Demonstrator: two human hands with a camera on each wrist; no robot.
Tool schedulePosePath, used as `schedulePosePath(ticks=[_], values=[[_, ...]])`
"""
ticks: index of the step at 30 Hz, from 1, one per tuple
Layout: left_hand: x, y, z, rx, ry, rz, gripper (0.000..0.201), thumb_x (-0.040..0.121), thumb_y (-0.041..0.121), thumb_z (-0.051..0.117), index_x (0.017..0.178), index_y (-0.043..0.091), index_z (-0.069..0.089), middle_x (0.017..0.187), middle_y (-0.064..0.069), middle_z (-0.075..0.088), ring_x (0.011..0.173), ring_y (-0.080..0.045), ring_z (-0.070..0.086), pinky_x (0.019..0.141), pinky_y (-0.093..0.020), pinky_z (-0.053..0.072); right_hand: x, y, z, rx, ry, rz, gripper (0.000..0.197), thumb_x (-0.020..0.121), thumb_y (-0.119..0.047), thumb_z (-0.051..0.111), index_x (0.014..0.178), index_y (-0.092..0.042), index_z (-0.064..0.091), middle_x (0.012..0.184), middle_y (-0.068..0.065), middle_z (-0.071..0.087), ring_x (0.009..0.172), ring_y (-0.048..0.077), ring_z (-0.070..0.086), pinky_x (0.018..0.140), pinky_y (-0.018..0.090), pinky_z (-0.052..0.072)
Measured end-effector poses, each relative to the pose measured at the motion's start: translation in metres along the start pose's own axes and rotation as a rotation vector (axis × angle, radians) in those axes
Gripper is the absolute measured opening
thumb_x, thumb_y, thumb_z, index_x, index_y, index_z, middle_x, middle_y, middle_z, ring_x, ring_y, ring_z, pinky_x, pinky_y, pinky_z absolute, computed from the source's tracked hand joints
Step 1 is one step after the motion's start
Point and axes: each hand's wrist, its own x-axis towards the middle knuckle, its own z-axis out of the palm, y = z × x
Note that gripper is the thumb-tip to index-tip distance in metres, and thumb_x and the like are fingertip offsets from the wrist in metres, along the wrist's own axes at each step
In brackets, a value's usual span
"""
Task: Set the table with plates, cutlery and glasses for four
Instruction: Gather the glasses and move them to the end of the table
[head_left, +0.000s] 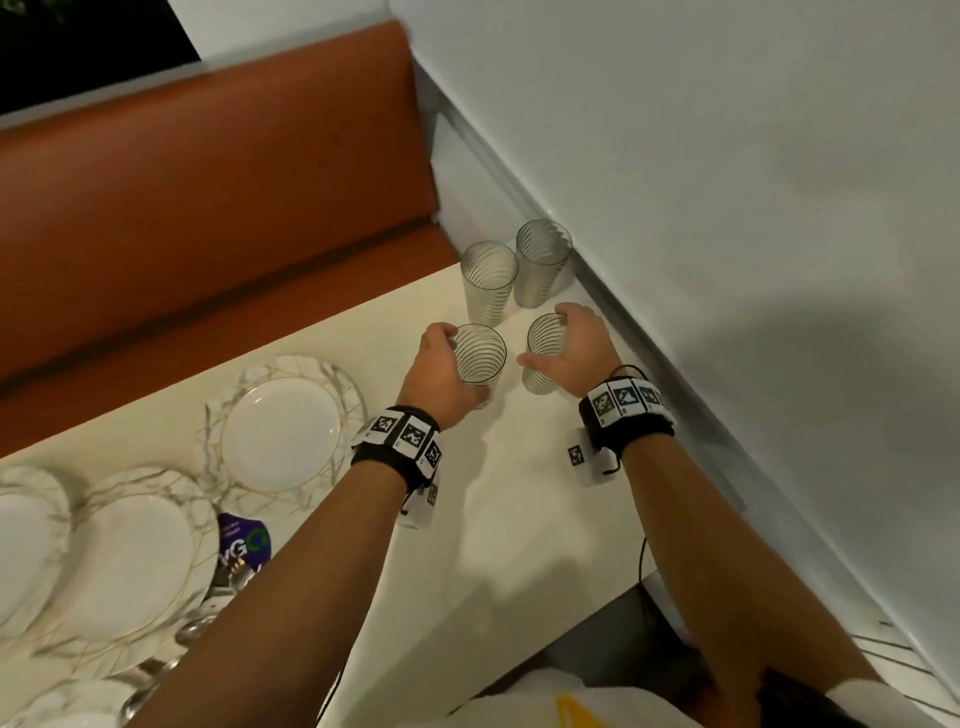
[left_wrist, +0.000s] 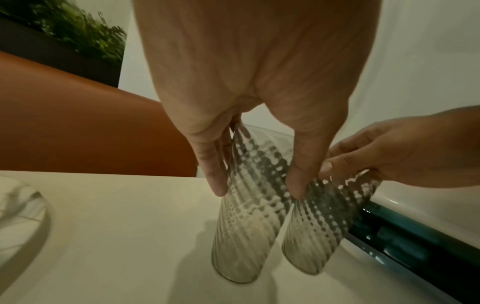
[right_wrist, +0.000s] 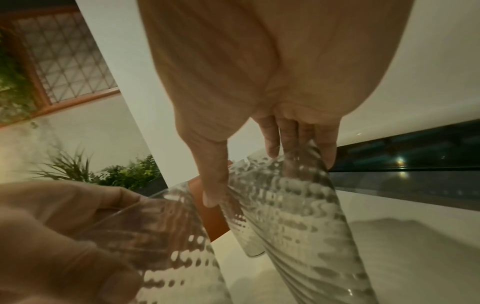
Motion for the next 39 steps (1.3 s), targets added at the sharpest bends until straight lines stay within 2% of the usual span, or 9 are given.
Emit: schedulePosePath(ticks=[4, 8, 10, 12, 15, 20, 26, 35, 39], values=[[0.010, 0.009, 0.015, 0.020, 0.009, 0.016, 0.096, 0.070, 0.024, 0.094, 0.145, 0.013, 0.035, 0.143, -0.007, 0.049, 0.120, -0.026, 0.058, 0.096, -0.036, 0.052, 0.020, 0.008, -0.011, 0.047, 0.018, -0.007, 0.095, 0.069, -0.054, 0.085, 0.142, -0.008, 0.045, 0.140, 0.015, 0.050, 0.130, 0.031, 0.047, 0.108, 0.048, 0.042], [0.013, 0.015, 0.021, 0.037, -0.003, 0.040, 0.106, 0.070, 0.035, 0.094, 0.151, 0.013, 0.029, 0.150, -0.008, 0.041, 0.131, -0.027, 0.053, 0.104, -0.041, 0.050, 0.025, 0.017, -0.011, 0.087, 0.132, -0.046, 0.105, 0.065, -0.073, 0.069, 0.141, -0.004, 0.045, 0.132, 0.019, 0.054, 0.121, 0.035, 0.051, 0.101, 0.049, 0.045], [0.011, 0.016, 0.023, -0.017, -0.003, 0.000, 0.118, 0.070, 0.047, 0.093, 0.157, 0.011, 0.022, 0.156, -0.008, 0.032, 0.139, -0.022, 0.045, 0.112, -0.041, 0.045, 0.022, 0.020, -0.013, 0.102, 0.200, -0.022, 0.103, 0.066, -0.069, 0.072, 0.140, -0.003, 0.044, 0.129, 0.019, 0.055, 0.116, 0.037, 0.051, 0.098, 0.049, 0.046], [0.008, 0.016, 0.025, -0.137, 0.037, -0.105, 0.124, 0.069, 0.059, 0.089, 0.159, 0.010, 0.019, 0.159, -0.010, 0.029, 0.140, -0.024, 0.044, 0.114, -0.042, 0.044, 0.017, 0.021, -0.016, 0.120, 0.218, 0.039, 0.103, 0.065, -0.062, 0.079, 0.141, -0.004, 0.042, 0.134, 0.018, 0.051, 0.121, 0.037, 0.047, 0.102, 0.048, 0.044], [0.006, 0.015, 0.032, -0.273, 0.109, -0.238, 0.121, 0.062, 0.072, 0.086, 0.152, 0.011, 0.032, 0.150, -0.010, 0.044, 0.132, -0.027, 0.055, 0.109, -0.045, 0.050, 0.014, 0.023, -0.011, 0.199, 0.200, 0.139, 0.100, 0.063, -0.047, 0.089, 0.139, -0.003, 0.043, 0.136, 0.016, 0.048, 0.125, 0.035, 0.046, 0.107, 0.047, 0.042], [0.014, 0.026, 0.044, -0.298, 0.170, -0.245, 0.094, 0.066, 0.061, 0.090, 0.135, 0.012, 0.049, 0.128, -0.002, 0.061, 0.112, -0.021, 0.065, 0.095, -0.036, 0.055, 0.025, 0.026, -0.002, 0.310, 0.208, 0.184, 0.093, 0.060, -0.044, 0.092, 0.131, -0.006, 0.047, 0.131, 0.013, 0.051, 0.118, 0.032, 0.054, 0.097, 0.046, 0.051], [0.025, 0.048, 0.057, -0.320, 0.227, -0.216, 0.087, 0.075, 0.054, 0.086, 0.139, 0.009, 0.048, 0.130, -0.007, 0.063, 0.110, -0.021, 0.063, 0.091, -0.030, 0.053, 0.046, 0.033, -0.008, 0.310, 0.233, 0.214, 0.092, 0.058, -0.049, 0.088, 0.130, -0.009, 0.048, 0.129, 0.012, 0.053, 0.114, 0.032, 0.057, 0.094, 0.048, 0.053], [0.032, 0.054, 0.060, -0.299, 0.185, -0.198, 0.098, 0.076, 0.061, 0.083, 0.147, 0.006, 0.041, 0.142, -0.014, 0.059, 0.127, -0.028, 0.059, 0.104, -0.038, 0.051, 0.052, 0.034, -0.011, 0.278, 0.210, 0.176, 0.095, 0.068, -0.050, 0.087, 0.142, -0.009, 0.043, 0.138, 0.013, 0.051, 0.127, 0.031, 0.052, 0.104, 0.044, 0.047], [0.023, 0.050, 0.049, -0.285, 0.065, -0.190, 0.118, 0.076, 0.069, 0.078, 0.160, 0.008, 0.023, 0.161, -0.015, 0.038, 0.146, -0.031, 0.043, 0.116, -0.044, 0.040, 0.045, 0.032, -0.013, 0.247, 0.192, 0.170, 0.103, 0.073, -0.054, 0.081, 0.151, -0.007, 0.033, 0.147, 0.017, 0.045, 0.136, 0.036, 0.044, 0.110, 0.049, 0.041]])
